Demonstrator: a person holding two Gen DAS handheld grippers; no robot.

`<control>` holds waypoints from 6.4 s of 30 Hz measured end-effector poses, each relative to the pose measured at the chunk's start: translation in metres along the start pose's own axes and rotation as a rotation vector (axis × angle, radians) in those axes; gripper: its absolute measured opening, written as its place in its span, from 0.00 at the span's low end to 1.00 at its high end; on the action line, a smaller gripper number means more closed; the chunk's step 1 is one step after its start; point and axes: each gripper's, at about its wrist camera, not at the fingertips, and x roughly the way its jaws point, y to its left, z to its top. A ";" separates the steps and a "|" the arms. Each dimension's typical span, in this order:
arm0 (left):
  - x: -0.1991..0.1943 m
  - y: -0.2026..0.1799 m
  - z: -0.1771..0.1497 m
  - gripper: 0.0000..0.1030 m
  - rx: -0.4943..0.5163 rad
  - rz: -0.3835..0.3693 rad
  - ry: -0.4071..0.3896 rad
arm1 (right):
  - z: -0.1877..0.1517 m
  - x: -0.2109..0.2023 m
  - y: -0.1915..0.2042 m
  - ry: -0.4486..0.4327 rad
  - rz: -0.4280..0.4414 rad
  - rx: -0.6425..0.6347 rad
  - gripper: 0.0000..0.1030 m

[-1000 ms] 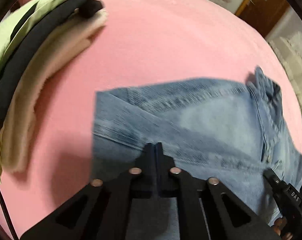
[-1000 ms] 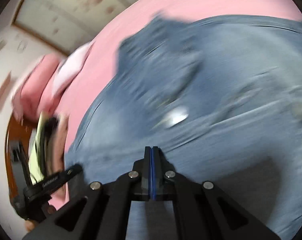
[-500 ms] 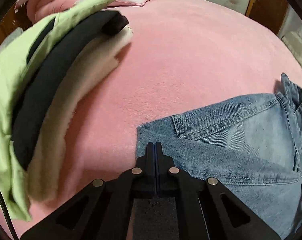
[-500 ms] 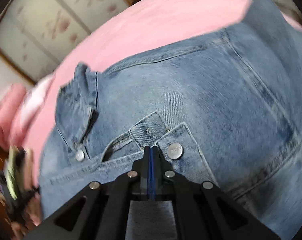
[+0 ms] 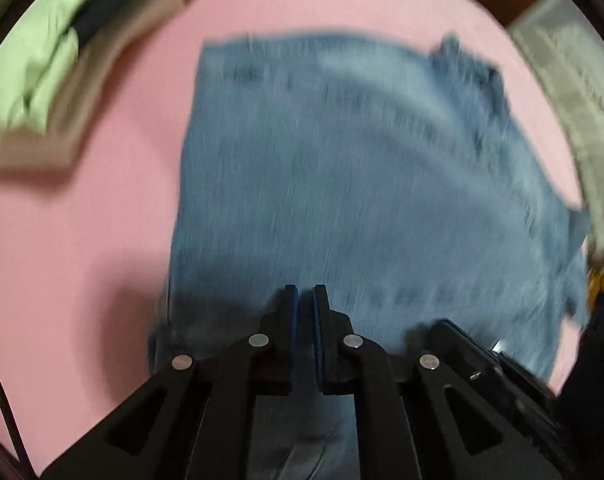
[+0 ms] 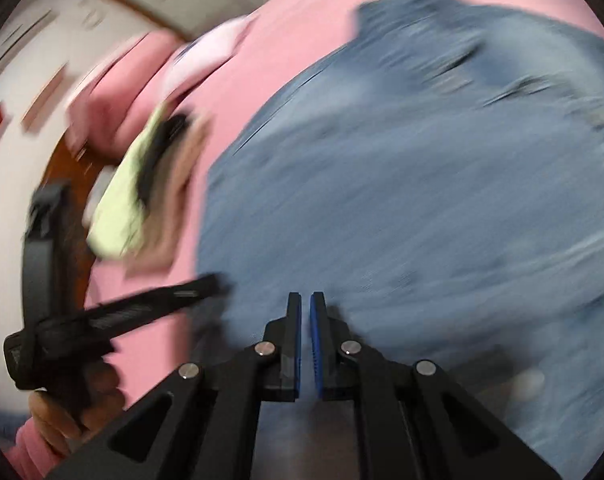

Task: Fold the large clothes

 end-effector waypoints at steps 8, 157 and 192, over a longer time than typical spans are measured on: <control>-0.006 0.032 -0.031 0.03 -0.001 0.020 -0.020 | -0.011 0.006 -0.025 -0.036 -0.118 0.085 0.00; 0.041 -0.205 -0.020 0.42 -0.174 0.123 -0.066 | -0.025 -0.209 -0.207 -0.115 -0.636 -0.272 0.57; 0.002 -0.126 -0.034 0.04 -0.327 0.401 -0.346 | 0.015 -0.209 -0.278 -0.045 -0.453 -0.024 0.18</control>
